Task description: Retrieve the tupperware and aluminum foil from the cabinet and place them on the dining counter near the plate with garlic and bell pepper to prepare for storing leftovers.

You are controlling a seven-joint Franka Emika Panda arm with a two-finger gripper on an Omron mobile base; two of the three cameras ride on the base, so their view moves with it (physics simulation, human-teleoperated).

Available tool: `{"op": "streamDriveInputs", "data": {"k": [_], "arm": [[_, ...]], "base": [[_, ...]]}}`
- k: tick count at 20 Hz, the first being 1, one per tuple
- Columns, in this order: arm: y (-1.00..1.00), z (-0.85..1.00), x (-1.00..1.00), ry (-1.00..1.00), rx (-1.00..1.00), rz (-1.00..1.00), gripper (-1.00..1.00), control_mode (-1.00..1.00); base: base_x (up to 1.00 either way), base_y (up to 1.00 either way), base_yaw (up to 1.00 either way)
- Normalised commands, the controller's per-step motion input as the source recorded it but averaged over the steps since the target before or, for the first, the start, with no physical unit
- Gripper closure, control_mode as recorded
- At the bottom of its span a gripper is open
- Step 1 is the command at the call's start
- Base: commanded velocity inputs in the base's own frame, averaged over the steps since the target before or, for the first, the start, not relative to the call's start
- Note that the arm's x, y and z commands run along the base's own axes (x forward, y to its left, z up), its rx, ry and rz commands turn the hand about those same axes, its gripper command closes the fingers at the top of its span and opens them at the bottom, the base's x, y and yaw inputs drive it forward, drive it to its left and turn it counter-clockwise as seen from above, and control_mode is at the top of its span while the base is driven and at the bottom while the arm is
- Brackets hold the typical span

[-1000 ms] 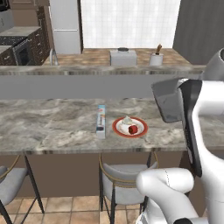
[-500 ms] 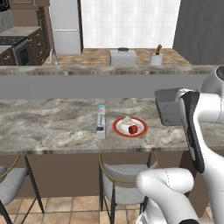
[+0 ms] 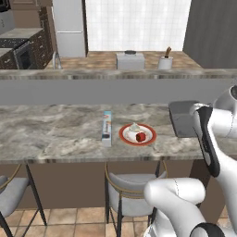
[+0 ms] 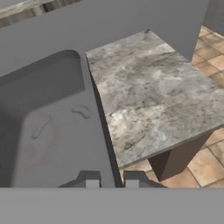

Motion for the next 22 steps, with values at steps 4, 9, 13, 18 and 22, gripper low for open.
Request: {"op": "streamDriveInputs", "data": {"k": [4, 9, 13, 18, 22], "arm": [[-0.41, -0.46, 0.39, 0.0, 0.02, 0.0, 1.0, -1.0], [-0.21, -0.43, 0.44, 0.0, 0.0, 0.0, 1.0, -1.0], [-0.05, -0.47, 0.46, 0.0, 0.0, 0.0, 1.0, -1.0], [-0.04, -0.47, 0.48, 0.04, 0.0, 0.0, 1.0, -1.0], [-0.12, -0.44, 0.48, 0.05, 0.0, 0.0, 1.0, -1.0]], "base": [[0.0, 0.0, 0.0], [0.0, 0.0, 0.0], [0.0, 0.0, 0.0], [0.0, 0.0, 0.0], [0.0, 0.0, 0.0]]}}
